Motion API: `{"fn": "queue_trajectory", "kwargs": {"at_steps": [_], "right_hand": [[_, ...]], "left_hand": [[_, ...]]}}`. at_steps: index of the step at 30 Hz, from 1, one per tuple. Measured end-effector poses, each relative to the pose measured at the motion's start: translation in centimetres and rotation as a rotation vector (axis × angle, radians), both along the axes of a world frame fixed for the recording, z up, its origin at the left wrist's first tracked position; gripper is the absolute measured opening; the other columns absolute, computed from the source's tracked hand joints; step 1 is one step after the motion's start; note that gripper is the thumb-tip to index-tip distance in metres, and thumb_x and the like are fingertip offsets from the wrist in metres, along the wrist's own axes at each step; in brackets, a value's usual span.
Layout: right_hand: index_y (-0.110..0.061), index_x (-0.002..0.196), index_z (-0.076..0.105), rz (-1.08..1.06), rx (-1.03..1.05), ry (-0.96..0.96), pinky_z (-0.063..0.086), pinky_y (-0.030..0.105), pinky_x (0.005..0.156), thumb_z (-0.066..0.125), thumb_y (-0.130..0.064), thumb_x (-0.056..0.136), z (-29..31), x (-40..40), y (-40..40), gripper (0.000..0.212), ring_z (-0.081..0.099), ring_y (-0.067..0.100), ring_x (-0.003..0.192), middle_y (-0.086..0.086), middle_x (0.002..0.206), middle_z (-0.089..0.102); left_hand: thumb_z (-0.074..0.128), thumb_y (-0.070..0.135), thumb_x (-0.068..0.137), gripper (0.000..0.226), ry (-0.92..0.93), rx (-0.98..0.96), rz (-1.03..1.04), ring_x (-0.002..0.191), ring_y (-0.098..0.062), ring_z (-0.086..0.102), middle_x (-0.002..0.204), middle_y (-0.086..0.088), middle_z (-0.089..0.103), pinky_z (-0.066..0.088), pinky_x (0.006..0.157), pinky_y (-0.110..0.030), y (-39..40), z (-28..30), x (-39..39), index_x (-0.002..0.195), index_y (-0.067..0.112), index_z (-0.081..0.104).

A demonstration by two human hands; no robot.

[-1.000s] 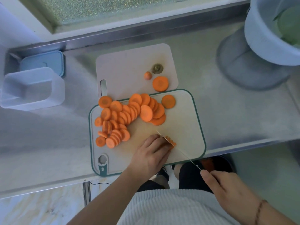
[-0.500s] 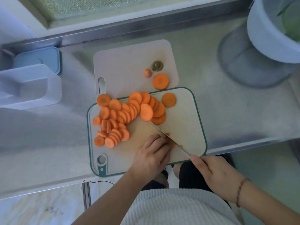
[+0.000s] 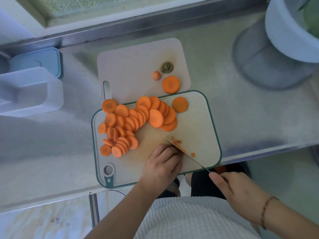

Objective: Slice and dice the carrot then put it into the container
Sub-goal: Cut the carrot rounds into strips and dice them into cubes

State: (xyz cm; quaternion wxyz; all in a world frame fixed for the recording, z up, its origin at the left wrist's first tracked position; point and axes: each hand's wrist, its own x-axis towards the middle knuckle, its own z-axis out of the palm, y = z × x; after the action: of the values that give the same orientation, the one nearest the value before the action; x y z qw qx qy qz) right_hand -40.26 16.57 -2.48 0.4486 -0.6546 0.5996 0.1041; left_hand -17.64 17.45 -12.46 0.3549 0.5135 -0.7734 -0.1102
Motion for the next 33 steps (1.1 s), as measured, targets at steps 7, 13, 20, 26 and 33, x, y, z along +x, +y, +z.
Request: {"fn": "queue_trajectory", "kwargs": {"at_steps": [7,13,20,26,33], "right_hand": [[-0.024,0.051,0.040,-0.013,-0.006,-0.159,0.036,0.018,0.053,0.027,-0.061,0.090,0.9,1.5,-1.8,0.055,0.041,0.007,0.048,-0.010,0.045,0.043],[-0.019,0.053,0.031,-0.006,0.000,-0.081,0.030,0.019,0.046,0.014,-0.089,0.071,1.1,-0.9,0.2,0.075,0.034,0.011,0.045,-0.004,0.045,0.036],[-0.019,0.057,0.041,0.059,-0.037,0.038,0.036,0.026,0.050,0.000,-0.084,0.075,0.2,0.1,0.2,0.078,0.042,0.014,0.045,0.000,0.047,0.043],[-0.020,0.055,0.041,0.050,-0.006,-0.101,0.041,0.023,0.052,0.018,-0.072,0.082,0.2,2.6,-2.0,0.064,0.044,0.008,0.045,-0.005,0.045,0.046],[-0.022,0.050,0.038,0.031,-0.009,-0.130,0.034,0.020,0.051,0.021,-0.073,0.086,1.2,-0.1,-0.8,0.065,0.034,0.010,0.045,-0.001,0.047,0.033]], "left_hand": [[0.066,0.012,0.096,0.015,-0.027,-0.008,0.032,0.095,-0.028,0.061,0.099,-0.007,0.071,0.052,0.084,-0.039,0.7,-0.2,0.1,0.089,0.004,0.077],[0.063,0.011,0.098,0.018,0.021,0.003,0.048,0.093,-0.026,0.063,0.095,-0.007,0.071,0.055,0.083,-0.040,0.7,-0.4,0.3,0.086,0.004,0.075],[0.062,0.012,0.099,0.021,0.042,0.020,0.052,0.092,-0.027,0.067,0.097,-0.005,0.074,0.056,0.085,-0.038,0.7,-0.3,0.3,0.087,0.005,0.078],[0.068,0.008,0.094,0.011,0.015,0.014,0.041,0.094,-0.028,0.066,0.097,-0.007,0.073,0.055,0.087,-0.039,0.7,0.0,0.5,0.090,0.003,0.078],[0.060,0.012,0.099,0.021,0.000,-0.017,0.071,0.095,-0.025,0.061,0.099,-0.005,0.067,0.053,0.086,-0.038,1.2,0.0,0.5,0.087,0.003,0.075]]}}
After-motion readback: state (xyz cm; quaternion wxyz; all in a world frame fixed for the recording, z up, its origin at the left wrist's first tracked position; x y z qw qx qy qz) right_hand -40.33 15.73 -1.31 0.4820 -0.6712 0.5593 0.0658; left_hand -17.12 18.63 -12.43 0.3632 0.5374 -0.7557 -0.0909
